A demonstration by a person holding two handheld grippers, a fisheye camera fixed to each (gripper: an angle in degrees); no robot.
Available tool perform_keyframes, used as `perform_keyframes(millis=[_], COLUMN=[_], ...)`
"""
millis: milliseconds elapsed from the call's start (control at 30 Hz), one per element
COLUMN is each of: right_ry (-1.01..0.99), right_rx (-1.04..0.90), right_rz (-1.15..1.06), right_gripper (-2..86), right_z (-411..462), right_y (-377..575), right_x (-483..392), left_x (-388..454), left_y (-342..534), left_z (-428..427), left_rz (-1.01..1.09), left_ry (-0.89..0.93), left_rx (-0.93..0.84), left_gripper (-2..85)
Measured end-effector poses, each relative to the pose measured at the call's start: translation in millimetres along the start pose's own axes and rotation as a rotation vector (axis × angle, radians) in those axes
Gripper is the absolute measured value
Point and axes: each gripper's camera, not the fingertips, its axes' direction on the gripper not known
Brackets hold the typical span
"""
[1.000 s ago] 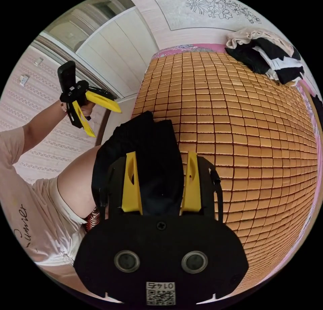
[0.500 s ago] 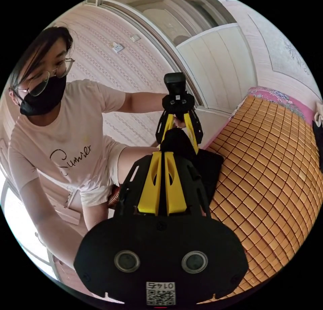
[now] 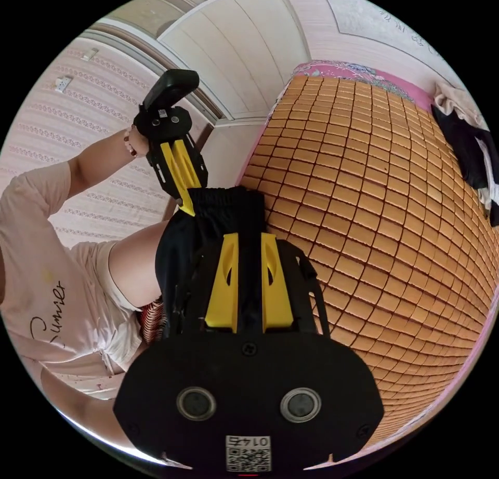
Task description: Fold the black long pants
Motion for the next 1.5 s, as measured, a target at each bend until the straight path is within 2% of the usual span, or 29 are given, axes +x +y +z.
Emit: perform_keyframes(millis=[133,267,333,367,467,600,767,933,1100,1167,1233,1367,1500], right_ry=[0.097,-0.049,-0.045,0.025,0.146,0.145,0.079,0.055,0.002,0.002,0.010,-0.064,-0.027], right_rx=[0.059,0.058,-0.009,-0.075,-0.025,0.035,0.083,0.071,0.052,0.064,0.082,0.103,0.083], right_rz=[0.117,0.275,0.284,0.303,0.369,0.452,0.446,0.466,0.448,0.442,0.448,0.468,0.423], right_gripper=[8.4,12.7,10.1,5.7,1.5,1.0,5.5,9.2,10.2,8.6,6.5,2.6,1.1], right_z=[-17.1,-2.5,13.5,22.7,14.8,4.2,-5.0,-2.5,9.6,11.1,9.2,5.1,0.3], right_y=[66.1,133.0,143.2,145.8,152.9,164.1,171.7,184.9,188.5,191.3,197.2,206.5,204.8], right_x=[0.3,-0.7,-7.1,-8.6,-1.1,19.9,20.9,25.9,24.9,23.3,23.2,24.2,8.0], left_x=[-4.7,-11.7,-11.8,-10.6,-2.2,5.0,24.3,36.7,46.6,38.5,36.1,37.5,40.6], left_y=[-2.8,-7.9,-8.2,-8.0,-7.1,-8.4,9.1,20.9,12.5,4.0,-3.5,-17.2,-18.4], left_z=[-3.1,-4.1,-3.6,-3.3,-2.6,-1.1,-2.8,5.2,17.4,31.2,47.1,89.0,113.9], left_rz=[0.005,-0.027,-0.028,-0.023,0.028,0.017,-0.012,-0.033,-0.013,-0.086,-0.105,-0.114,-0.092], left_ry=[-0.019,0.015,0.020,0.019,0.002,-0.073,-0.289,-0.405,-0.352,-0.356,-0.360,-0.334,-0.338], left_rx=[-0.017,-0.011,-0.002,0.003,0.017,-0.002,0.043,0.067,0.180,0.227,0.203,0.122,0.091], left_gripper=[3.2,3.6,3.7,3.8,4.5,5.8,9.1,9.2,10.7,17.4,19.6,14.6,8.7])
